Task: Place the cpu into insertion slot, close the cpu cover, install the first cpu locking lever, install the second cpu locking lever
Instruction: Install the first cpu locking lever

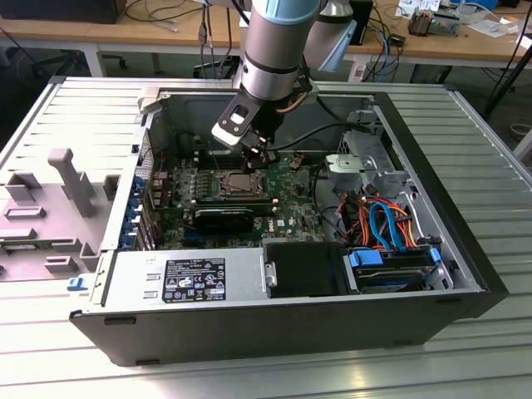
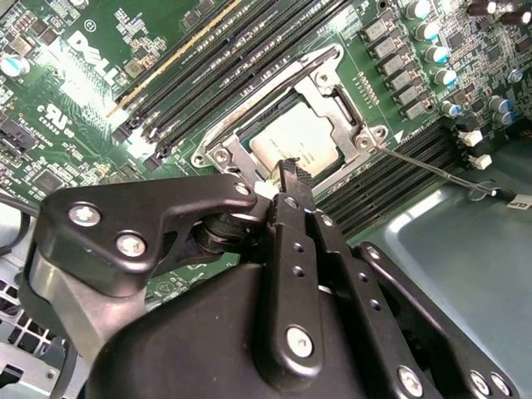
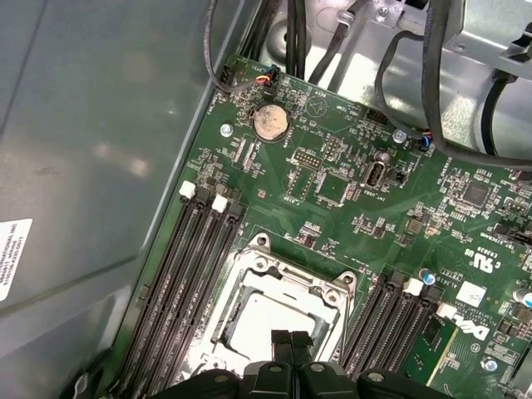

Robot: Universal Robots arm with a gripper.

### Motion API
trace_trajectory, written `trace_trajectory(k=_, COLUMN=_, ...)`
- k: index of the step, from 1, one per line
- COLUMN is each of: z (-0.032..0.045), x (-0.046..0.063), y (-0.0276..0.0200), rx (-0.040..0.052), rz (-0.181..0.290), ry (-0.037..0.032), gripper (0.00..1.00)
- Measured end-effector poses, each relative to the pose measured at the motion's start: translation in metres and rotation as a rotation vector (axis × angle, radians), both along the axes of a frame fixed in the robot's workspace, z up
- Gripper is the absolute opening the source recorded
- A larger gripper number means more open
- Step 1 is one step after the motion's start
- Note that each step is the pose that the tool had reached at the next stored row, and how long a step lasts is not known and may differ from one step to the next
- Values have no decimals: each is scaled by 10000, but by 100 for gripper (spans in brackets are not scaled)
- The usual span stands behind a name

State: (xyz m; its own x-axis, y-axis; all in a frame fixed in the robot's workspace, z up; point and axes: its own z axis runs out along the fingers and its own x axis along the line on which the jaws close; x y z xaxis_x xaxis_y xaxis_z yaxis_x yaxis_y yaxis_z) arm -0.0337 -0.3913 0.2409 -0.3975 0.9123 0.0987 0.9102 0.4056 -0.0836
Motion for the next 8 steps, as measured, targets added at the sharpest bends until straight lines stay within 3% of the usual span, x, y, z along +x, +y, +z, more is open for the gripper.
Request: trace_trajectory(k=8, z=0, x=0, y=0, rx=0, rz=502, ry=0, gripper=11)
